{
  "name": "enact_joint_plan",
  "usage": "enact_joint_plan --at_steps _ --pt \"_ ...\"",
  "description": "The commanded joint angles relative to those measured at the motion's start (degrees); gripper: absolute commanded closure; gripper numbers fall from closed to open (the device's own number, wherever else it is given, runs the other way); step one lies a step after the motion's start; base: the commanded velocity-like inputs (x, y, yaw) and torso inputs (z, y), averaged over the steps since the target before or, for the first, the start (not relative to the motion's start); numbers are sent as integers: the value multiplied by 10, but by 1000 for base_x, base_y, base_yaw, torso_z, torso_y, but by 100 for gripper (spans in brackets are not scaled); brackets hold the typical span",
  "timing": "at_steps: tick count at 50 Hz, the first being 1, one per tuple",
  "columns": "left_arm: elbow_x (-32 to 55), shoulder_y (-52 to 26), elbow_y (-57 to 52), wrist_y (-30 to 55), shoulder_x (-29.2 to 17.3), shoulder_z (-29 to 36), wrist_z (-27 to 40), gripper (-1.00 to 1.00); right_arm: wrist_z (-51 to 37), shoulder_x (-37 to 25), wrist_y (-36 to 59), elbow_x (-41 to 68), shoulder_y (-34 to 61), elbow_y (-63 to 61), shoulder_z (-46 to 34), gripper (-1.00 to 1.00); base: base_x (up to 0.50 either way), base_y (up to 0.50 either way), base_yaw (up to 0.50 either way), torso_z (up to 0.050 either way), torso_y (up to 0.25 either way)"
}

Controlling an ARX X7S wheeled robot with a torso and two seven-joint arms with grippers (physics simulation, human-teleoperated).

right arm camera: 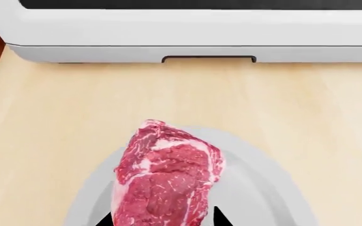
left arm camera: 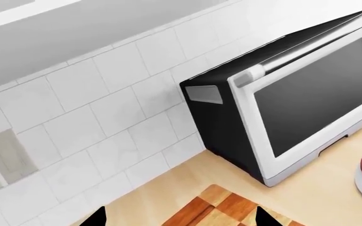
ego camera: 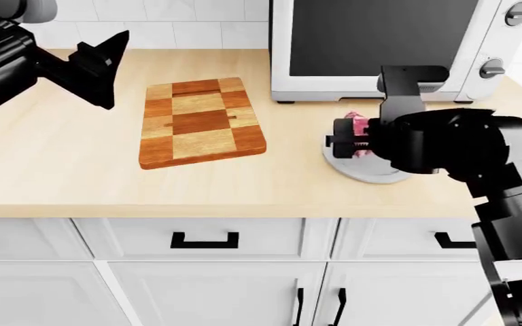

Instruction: Pick the steak from the plate and place it on the cutting board. Then pick the condiment bottle from the cabinet and place it next to the cutting board.

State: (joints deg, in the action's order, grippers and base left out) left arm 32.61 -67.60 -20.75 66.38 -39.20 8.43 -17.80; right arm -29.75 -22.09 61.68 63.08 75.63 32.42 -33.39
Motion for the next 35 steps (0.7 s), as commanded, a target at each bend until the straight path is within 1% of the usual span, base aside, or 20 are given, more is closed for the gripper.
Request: enact_joint_plan --at_steps 1,8,14,23,27,35 --pt "3 -8 -1 2 2 1 2 -100 -21 -23 19 13 29 -68 15 100 0 0 0 0 0" --pt "7 -11 -4 4 2 -2 3 -100 -61 -39 59 57 59 -139 46 100 0 0 0 0 0" --pt "11 -11 -11 9 0 -7 5 -100 -99 -45 103 112 63 -190 70 100 0 0 0 0 0" --pt "15 -13 -14 10 -2 -13 7 -100 -144 -30 152 201 65 -235 98 100 0 0 0 0 0" --pt "18 -12 -19 14 -6 -20 9 -100 -122 -13 152 202 73 -235 86 100 0 0 1 0 0" --pt "24 -11 -33 33 -25 -43 18 -100 -34 34 141 174 98 -217 39 100 0 0 0 0 0"
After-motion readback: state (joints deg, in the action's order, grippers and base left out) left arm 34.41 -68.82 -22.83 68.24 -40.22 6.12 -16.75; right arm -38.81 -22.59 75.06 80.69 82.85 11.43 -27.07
